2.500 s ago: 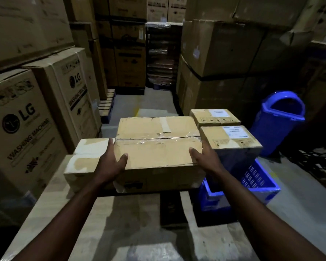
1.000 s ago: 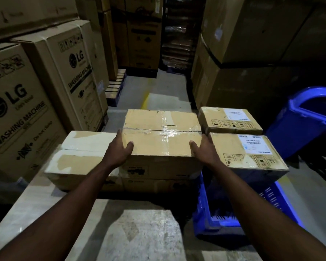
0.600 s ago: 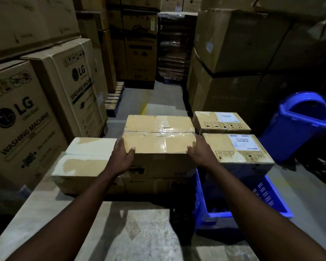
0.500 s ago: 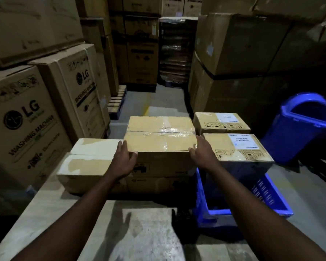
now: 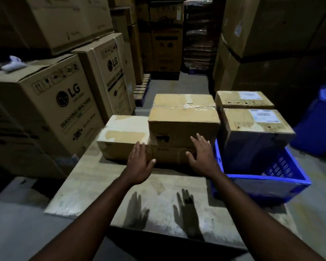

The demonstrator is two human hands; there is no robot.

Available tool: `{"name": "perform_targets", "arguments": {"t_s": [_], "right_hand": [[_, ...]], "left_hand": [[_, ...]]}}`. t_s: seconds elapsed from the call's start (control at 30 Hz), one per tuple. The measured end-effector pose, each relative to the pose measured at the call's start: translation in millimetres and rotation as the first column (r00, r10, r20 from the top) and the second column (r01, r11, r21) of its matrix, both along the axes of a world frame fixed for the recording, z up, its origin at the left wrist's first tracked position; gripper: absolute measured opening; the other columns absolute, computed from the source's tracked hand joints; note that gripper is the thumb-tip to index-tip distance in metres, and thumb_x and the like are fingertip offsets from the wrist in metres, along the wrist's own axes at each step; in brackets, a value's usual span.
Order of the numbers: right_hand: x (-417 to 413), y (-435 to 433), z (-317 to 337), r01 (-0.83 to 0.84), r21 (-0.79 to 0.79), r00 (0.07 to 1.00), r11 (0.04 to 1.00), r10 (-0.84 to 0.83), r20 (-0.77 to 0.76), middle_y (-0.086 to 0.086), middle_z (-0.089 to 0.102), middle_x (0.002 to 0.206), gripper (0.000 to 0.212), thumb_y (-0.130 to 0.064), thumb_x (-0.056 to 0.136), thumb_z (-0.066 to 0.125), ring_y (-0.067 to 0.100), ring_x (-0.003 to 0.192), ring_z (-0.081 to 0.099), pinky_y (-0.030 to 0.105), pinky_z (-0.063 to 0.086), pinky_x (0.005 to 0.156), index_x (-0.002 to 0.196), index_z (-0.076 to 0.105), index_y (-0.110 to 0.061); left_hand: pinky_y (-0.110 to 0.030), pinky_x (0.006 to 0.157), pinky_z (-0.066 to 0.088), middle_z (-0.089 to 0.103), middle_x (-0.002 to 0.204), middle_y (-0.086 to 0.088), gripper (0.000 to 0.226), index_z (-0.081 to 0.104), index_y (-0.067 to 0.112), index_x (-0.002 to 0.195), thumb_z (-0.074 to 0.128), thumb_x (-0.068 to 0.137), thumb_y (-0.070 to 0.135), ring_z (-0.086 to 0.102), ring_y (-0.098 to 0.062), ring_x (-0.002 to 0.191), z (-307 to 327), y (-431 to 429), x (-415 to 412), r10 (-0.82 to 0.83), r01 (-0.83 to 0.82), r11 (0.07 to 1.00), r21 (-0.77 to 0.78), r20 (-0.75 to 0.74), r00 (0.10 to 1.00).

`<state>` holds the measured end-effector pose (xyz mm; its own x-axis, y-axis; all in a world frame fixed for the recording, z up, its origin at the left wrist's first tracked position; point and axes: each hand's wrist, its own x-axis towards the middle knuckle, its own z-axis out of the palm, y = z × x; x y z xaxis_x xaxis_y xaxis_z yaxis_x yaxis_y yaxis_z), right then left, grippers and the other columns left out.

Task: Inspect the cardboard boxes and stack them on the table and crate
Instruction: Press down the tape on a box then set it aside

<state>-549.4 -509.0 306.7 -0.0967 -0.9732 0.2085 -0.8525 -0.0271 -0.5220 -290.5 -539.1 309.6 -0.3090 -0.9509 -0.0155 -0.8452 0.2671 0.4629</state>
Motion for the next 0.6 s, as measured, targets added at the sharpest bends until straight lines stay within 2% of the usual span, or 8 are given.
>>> {"name": "perform_targets", "arguments": {"t_s": [0.17, 0.3, 0.4, 0.47, 0.6], "right_hand": [[44, 37, -23, -0.064, 0.058, 0.998, 0.996, 0.065, -0.01, 0.012, 0.018, 0.163, 0.066, -0.036, 0.096, 0.056, 0.025, 0.152, 0.012, 0.035, 0.001, 0.121, 0.153, 0.032, -0.014], [77, 69, -33, -0.059, 0.087, 0.998, 0.994, 0.058, 0.02, 0.01, 0.018, 0.163, 0.069, -0.043, 0.092, 0.046, 0.023, 0.151, 0.013, 0.03, -0.001, 0.12, 0.153, 0.032, -0.015], [106, 97, -40, -0.058, 0.131, 0.998, 0.99, 0.057, 0.007, 0.009, 0.016, 0.164, 0.063, -0.037, 0.099, 0.05, 0.023, 0.152, 0.011, 0.034, 0.001, 0.122, 0.154, 0.029, -0.014], [128, 117, -47, -0.074, 0.167, 0.997, 0.983, 0.076, -0.007, 0.008, 0.015, 0.164, 0.062, -0.033, 0.1, 0.05, 0.023, 0.152, 0.012, 0.036, 0.005, 0.123, 0.154, 0.028, -0.013], [168, 159, -67, -0.116, 0.221, 0.993, 0.968, 0.119, 0.0, 0.012, 0.018, 0.163, 0.06, -0.029, 0.101, 0.05, 0.024, 0.151, 0.014, 0.037, 0.008, 0.123, 0.153, 0.029, -0.01]], "left_hand": [[-0.039, 0.121, 0.005, -0.016, 0.163, -0.009, 0.081, -0.006, 0.008, 0.156, 0.039, 0.102, 0.048, -0.01, -0.026, 0.151, -19, 41, 35, 0.029, -0.025, 0.997, 0.075, -0.059, 0.998], [-0.036, 0.121, 0.004, -0.015, 0.163, -0.01, 0.08, -0.006, 0.008, 0.156, 0.038, 0.102, 0.047, -0.009, -0.024, 0.151, -32, 76, 66, 0.041, -0.033, 0.991, 0.129, -0.059, 0.997], [-0.034, 0.121, 0.001, -0.011, 0.163, -0.012, 0.08, -0.002, 0.006, 0.156, 0.03, 0.1, 0.054, -0.007, -0.024, 0.151, -42, 110, 95, 0.057, -0.041, 0.988, 0.151, -0.107, 0.993], [-0.033, 0.121, 0.001, -0.008, 0.164, -0.013, 0.087, 0.001, 0.005, 0.156, 0.021, 0.091, 0.059, -0.005, -0.024, 0.152, -51, 133, 115, 0.097, -0.07, 0.982, 0.177, -0.145, 0.985], [-0.035, 0.122, 0.002, -0.004, 0.164, -0.014, 0.073, 0.004, 0.004, 0.156, 0.029, 0.103, 0.048, -0.003, -0.026, 0.152, -75, 181, 150, 0.135, -0.094, 0.971, 0.221, -0.18, 0.974]]}}
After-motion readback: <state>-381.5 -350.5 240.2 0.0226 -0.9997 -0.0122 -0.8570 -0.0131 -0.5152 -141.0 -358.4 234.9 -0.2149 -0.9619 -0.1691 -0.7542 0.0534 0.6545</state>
